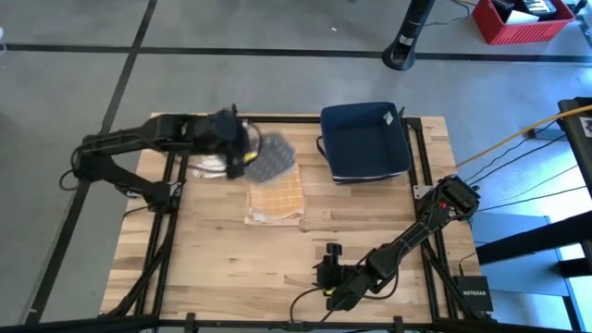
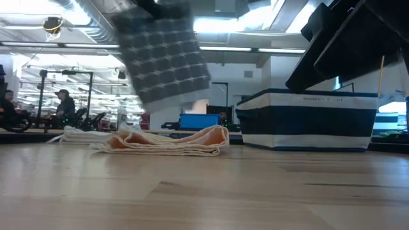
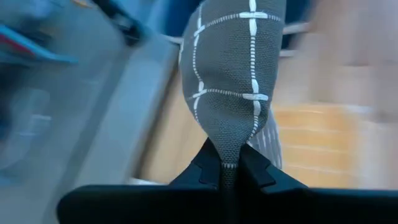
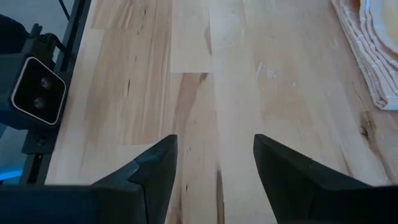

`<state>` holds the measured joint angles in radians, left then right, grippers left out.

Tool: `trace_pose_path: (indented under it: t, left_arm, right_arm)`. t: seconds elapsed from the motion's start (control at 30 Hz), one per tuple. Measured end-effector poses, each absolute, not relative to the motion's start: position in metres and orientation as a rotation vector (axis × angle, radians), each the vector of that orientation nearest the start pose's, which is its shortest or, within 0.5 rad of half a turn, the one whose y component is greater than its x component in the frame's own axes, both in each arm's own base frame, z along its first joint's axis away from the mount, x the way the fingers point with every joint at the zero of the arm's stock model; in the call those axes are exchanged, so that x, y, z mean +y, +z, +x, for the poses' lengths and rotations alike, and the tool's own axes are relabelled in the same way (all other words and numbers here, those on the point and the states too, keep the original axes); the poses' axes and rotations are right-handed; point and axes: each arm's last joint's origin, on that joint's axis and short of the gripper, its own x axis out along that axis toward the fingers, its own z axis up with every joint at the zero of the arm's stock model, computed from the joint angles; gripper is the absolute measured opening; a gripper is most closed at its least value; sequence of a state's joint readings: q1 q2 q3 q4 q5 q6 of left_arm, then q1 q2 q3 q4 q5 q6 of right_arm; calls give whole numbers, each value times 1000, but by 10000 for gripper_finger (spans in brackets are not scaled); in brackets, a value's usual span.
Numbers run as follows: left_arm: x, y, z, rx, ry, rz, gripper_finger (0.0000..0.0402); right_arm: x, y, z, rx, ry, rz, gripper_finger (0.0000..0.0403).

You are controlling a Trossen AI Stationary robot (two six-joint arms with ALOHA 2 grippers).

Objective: Fold towel
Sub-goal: Stack the black towel on top of the orange towel

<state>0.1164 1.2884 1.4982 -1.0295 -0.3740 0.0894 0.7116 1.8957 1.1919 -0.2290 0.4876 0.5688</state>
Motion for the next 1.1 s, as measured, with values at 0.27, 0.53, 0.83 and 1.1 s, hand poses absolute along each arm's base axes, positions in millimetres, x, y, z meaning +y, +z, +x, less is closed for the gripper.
trace_pose_path:
  t: [0.27,0.53,0.83,1.1]
  left_arm:
    - [46,341,295,1104,488,359,6]
    - [-13,264,347,1296,326,459,13]
    - [-41,265,351,1195,360,484,14]
    - [-62,265,354,1105,307,502,11]
  right_arm:
    - [241,166,300,789,-17,-9,216]
    - [242,166,300,802,-5,21,216]
    - [242,166,300,805,0,27,216]
    - [242,166,300,798,-14,19,216]
